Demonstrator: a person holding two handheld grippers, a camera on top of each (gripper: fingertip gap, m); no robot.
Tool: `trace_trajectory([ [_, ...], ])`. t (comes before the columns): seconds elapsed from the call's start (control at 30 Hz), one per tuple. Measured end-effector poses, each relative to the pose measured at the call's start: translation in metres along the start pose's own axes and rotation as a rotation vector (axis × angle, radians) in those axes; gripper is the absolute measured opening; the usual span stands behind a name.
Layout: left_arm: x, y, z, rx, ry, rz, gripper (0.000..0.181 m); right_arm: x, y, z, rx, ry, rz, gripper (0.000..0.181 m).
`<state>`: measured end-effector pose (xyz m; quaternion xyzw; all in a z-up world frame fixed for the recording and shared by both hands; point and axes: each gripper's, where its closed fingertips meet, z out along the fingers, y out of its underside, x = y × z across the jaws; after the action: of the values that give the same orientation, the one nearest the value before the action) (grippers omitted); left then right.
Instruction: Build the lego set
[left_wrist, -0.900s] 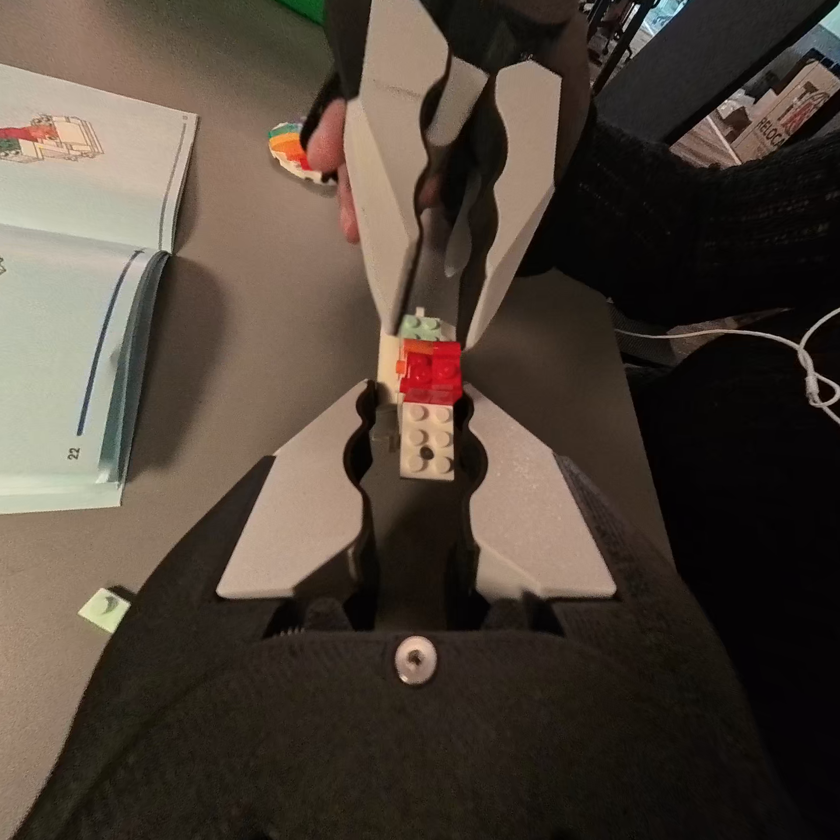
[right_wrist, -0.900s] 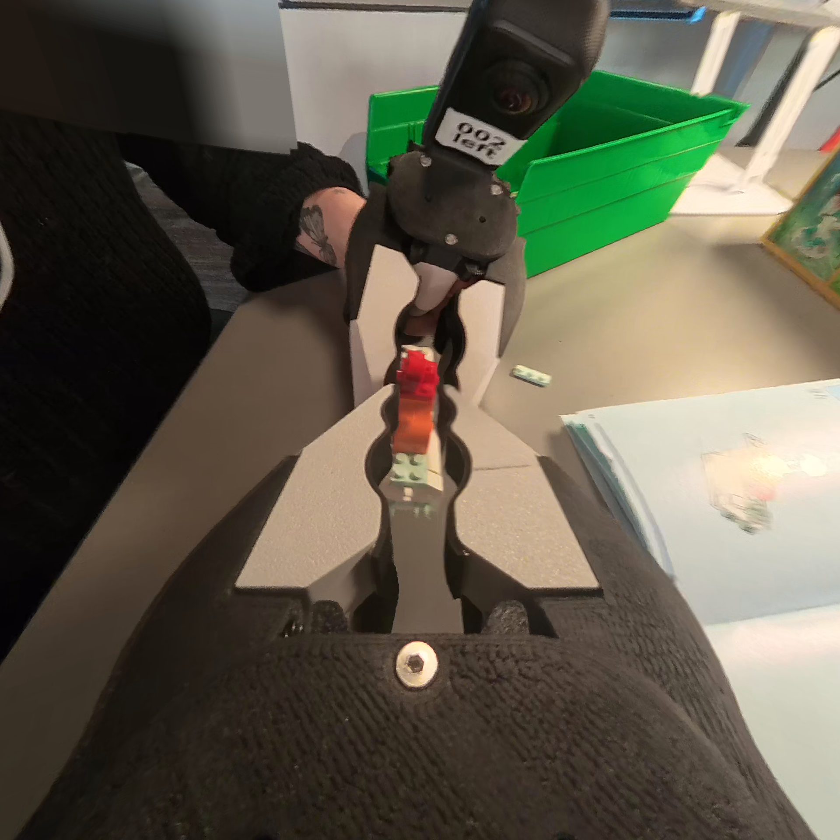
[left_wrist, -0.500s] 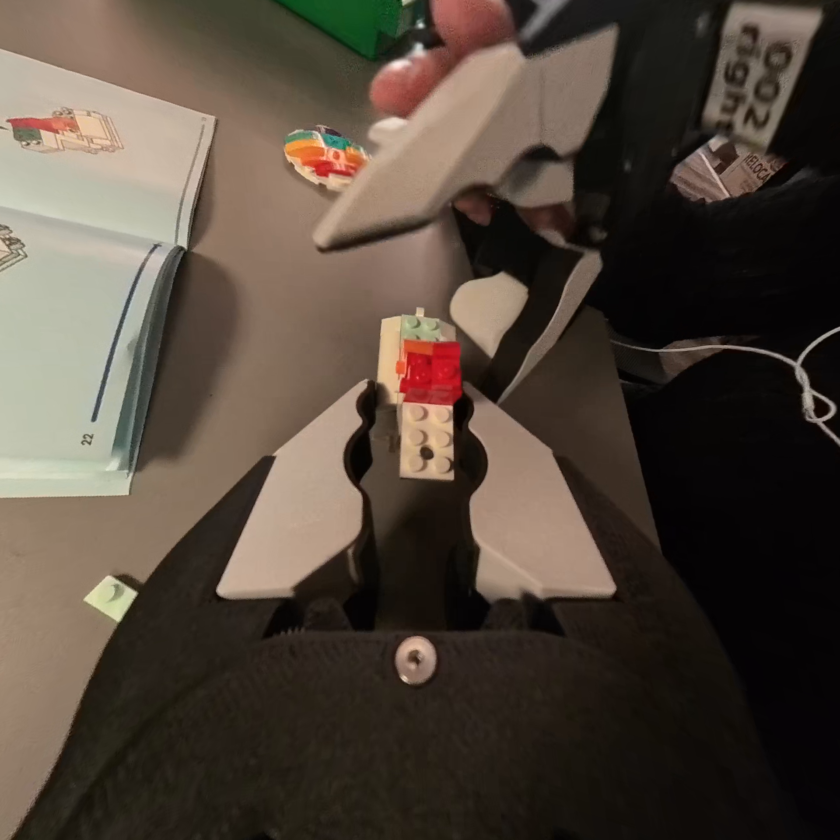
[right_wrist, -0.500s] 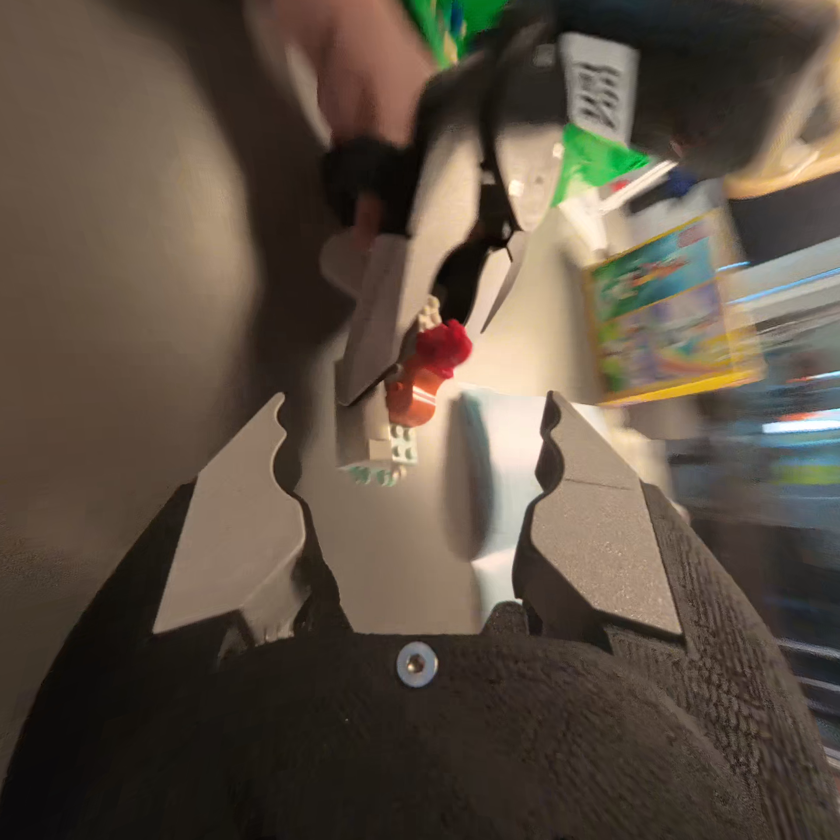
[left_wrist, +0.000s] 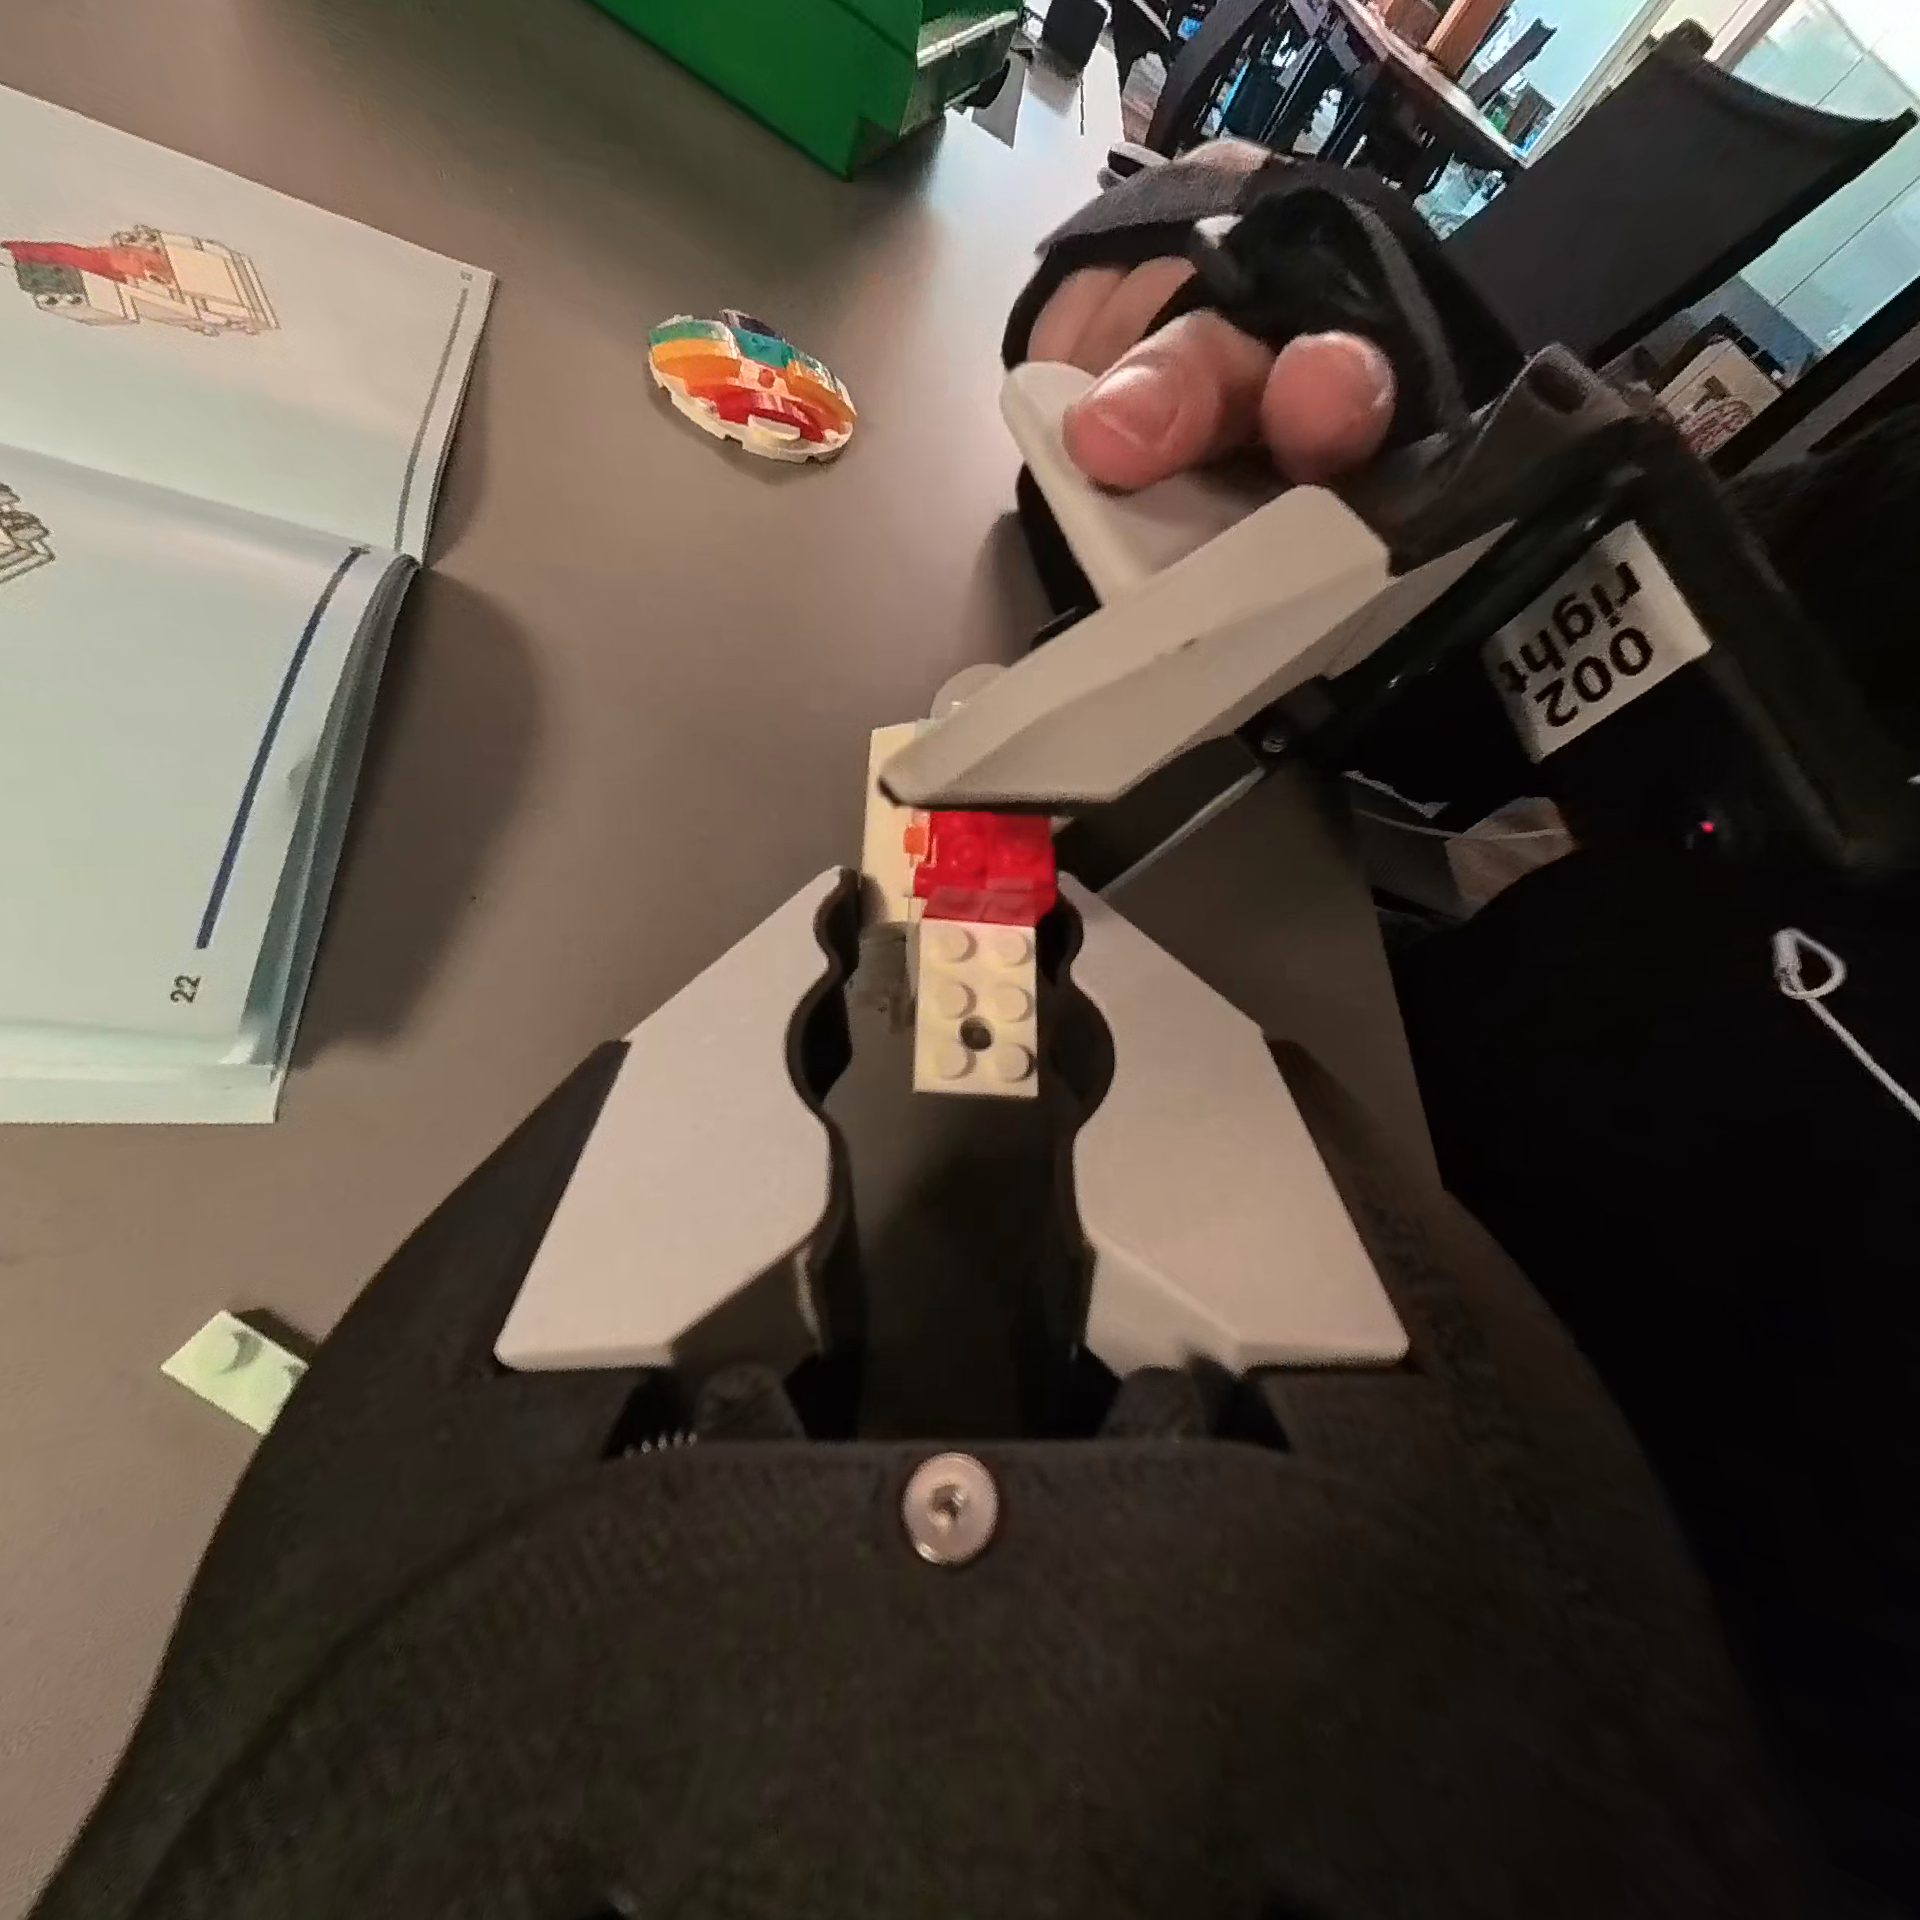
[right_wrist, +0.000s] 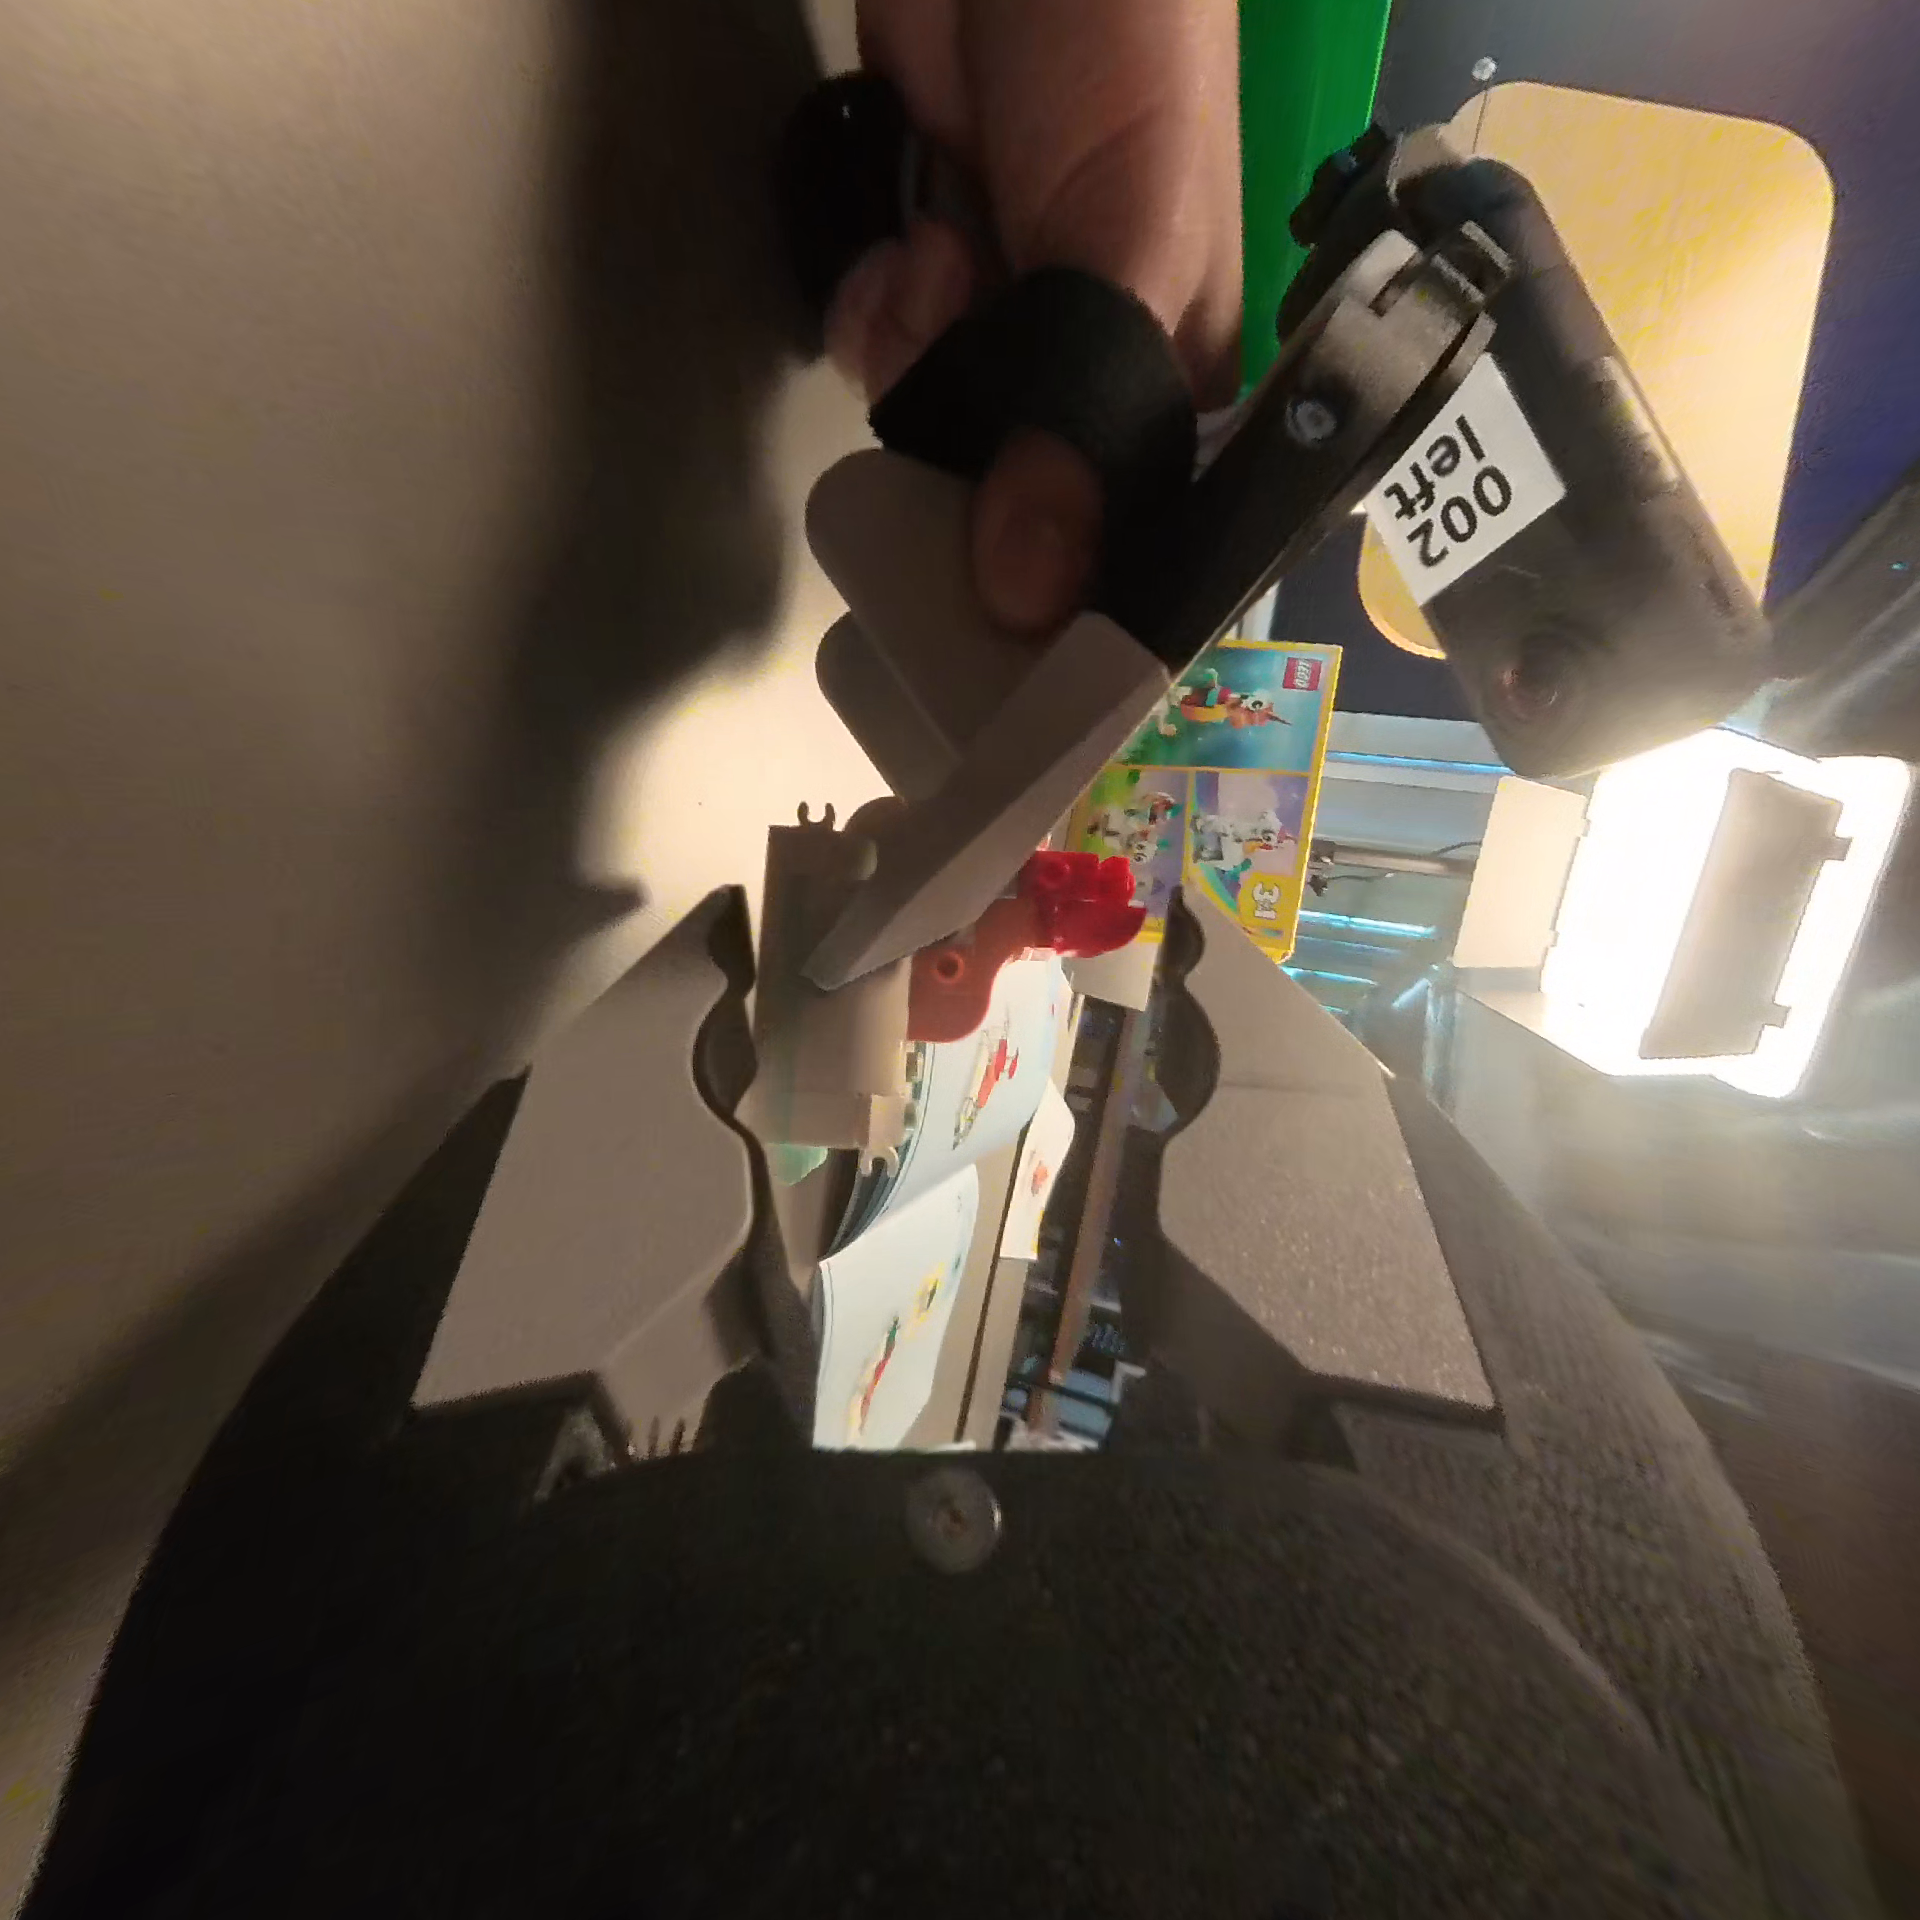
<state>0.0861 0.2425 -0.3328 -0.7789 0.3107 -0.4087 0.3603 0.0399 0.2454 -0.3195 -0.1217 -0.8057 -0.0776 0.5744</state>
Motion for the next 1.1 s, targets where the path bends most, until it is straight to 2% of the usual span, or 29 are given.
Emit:
trace_trajectory([
  [0.27,-0.001,0.0,-0.001,0.005,0.023,-0.048,0.033,0.001,-0.002,0.0,0.001,0.021,-0.048,0.067],
  [0.67,0.001,0.013,0.007,-0.092,-0.016,0.0,0.033,-0.017,-0.004,0.0,0.009,-0.111,-0.025,0.066],
  [1.1,-0.003,-0.007,-0.005,0.05,-0.047,0.008,0.036,-0.007,0.011,0.0,0.035,-0.065,0.193,0.067],
])
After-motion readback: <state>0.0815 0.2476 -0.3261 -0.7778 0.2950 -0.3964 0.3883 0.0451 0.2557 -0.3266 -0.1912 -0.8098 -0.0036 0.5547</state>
